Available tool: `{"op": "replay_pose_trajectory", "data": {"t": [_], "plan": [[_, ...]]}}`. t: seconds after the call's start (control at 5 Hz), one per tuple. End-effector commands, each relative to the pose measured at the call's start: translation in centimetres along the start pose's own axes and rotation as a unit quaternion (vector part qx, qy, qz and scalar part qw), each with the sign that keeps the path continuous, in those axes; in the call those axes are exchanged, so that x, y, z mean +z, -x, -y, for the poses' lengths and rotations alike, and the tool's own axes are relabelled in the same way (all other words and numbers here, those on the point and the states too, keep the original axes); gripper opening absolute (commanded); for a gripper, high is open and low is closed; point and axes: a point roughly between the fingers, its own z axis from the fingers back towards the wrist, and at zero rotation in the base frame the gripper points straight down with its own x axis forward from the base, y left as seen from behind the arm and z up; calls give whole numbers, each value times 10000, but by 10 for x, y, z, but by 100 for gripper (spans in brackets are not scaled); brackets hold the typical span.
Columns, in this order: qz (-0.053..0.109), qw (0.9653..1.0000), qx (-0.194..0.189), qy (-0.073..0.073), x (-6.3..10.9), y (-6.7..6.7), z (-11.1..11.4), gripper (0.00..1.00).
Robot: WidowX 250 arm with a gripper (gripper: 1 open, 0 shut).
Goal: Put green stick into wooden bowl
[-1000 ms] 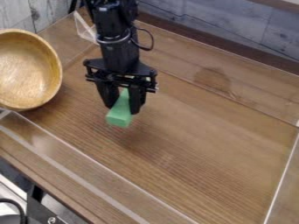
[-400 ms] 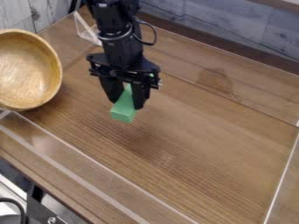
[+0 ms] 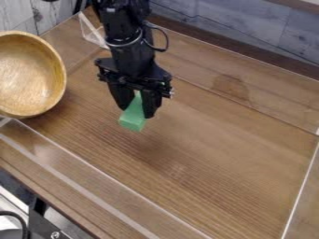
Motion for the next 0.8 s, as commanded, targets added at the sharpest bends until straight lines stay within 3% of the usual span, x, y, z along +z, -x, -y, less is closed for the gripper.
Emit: {"op": "replay_pose_trajectory", "data": {"t": [0.0, 0.2, 0.4, 0.6], "plan": [[226, 9997, -74, -90, 6, -5, -6, 0], [262, 9995, -123, -130, 4, -4, -8, 0], [278, 9994, -101, -197, 4, -4, -24, 0], [316, 9990, -61, -319, 7, -2, -56, 0]]}}
